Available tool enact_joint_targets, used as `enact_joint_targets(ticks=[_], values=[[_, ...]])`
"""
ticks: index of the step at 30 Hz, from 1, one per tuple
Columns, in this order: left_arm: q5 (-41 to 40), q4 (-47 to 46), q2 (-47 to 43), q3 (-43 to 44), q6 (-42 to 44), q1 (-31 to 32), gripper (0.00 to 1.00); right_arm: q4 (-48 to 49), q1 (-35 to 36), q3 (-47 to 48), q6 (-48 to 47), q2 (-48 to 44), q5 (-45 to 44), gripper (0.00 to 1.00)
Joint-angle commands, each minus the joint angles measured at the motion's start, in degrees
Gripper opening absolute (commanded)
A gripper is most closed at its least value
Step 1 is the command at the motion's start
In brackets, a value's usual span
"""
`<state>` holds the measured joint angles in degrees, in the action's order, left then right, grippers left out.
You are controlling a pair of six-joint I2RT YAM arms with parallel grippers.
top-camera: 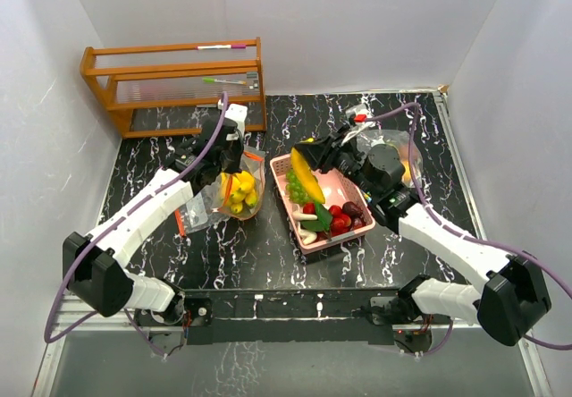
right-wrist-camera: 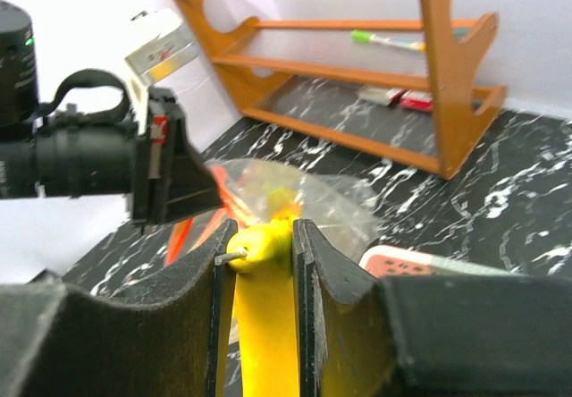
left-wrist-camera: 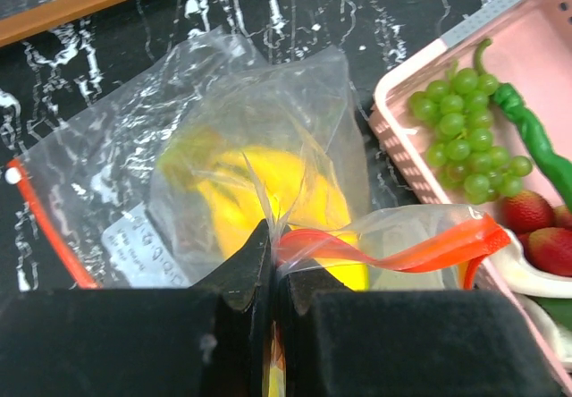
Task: Place the food in the zip-top bag and seal the zipper
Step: Pick up the fake fruit from the bin.
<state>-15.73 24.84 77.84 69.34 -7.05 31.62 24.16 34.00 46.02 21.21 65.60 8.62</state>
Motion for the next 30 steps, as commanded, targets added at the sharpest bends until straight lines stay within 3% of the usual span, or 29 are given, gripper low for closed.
enact_joint_targets(ticks=[1, 14, 19, 25, 30], values=[[4.65, -3.71, -0.29, -0.35, -2.32, -0.16, 0.00, 0.44, 0.17, -1.36, 5.86, -0.14, 6.33, 0.13], [5.71, -2.20, 0.29, 2.31, -1.04, -0.15, 0.00, 5.01, 7.43, 4.57, 16.89, 11.17, 11.79, 0.12], [6.57, -1.66, 0.29, 2.30, -0.88, -0.15, 0.00, 11.69, 8.27, 3.16, 15.29, 8.99, 9.10, 0.12], [7.00, -1.46, 0.29, 3.32, -0.73, -0.15, 0.00, 9.43, 8.32, 6.09, 21.17, 12.93, 10.16, 0.12], [7.06, -2.40, 0.20, 3.06, -1.16, -0.20, 0.00, 9.34, 11.50, 7.72, 21.60, 17.01, 6.15, 0.12]])
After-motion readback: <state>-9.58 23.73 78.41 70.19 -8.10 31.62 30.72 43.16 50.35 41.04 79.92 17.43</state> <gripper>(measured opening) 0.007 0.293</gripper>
